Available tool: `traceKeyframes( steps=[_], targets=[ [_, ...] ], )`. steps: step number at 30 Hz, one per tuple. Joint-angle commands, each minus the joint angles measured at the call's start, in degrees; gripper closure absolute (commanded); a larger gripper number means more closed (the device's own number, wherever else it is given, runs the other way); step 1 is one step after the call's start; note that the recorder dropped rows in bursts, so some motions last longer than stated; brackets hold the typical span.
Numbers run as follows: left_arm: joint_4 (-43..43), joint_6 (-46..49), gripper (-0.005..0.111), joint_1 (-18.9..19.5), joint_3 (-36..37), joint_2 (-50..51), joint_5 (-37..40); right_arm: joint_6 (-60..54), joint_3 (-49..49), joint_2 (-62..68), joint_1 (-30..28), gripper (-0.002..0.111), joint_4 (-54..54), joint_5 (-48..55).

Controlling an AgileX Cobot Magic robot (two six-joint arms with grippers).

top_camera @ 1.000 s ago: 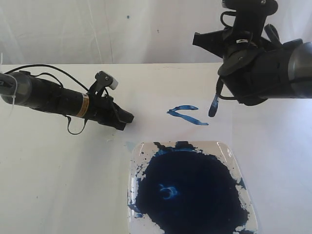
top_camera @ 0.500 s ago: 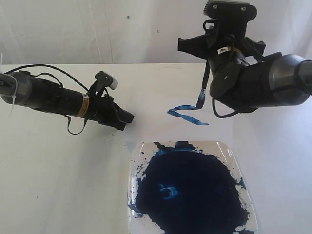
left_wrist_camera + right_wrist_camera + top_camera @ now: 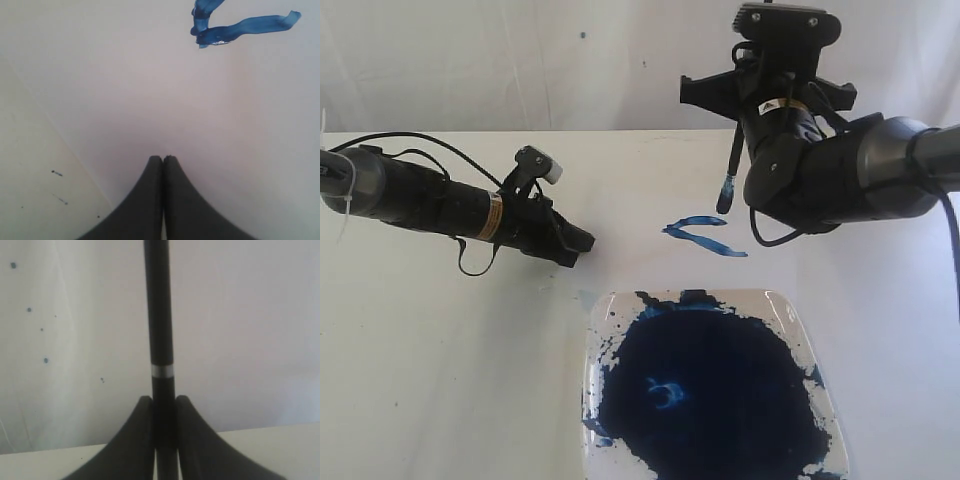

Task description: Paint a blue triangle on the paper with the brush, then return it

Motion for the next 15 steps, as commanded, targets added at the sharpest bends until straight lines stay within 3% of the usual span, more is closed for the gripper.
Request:
traceKeyframes(
  steps=[1,15],
  targets=[
    [0.89,-0.03,0.107,-0.35,0.02,0.18,0.87,0.76,-0.84,1.39,-0.04,0.108,-0.75,-1.43],
    [0.89,-0.03,0.107,-0.35,0.02,0.18,0.87,0.10,-0.84,1.50,-0.04,0.108,-0.75,-2.34]
  ],
)
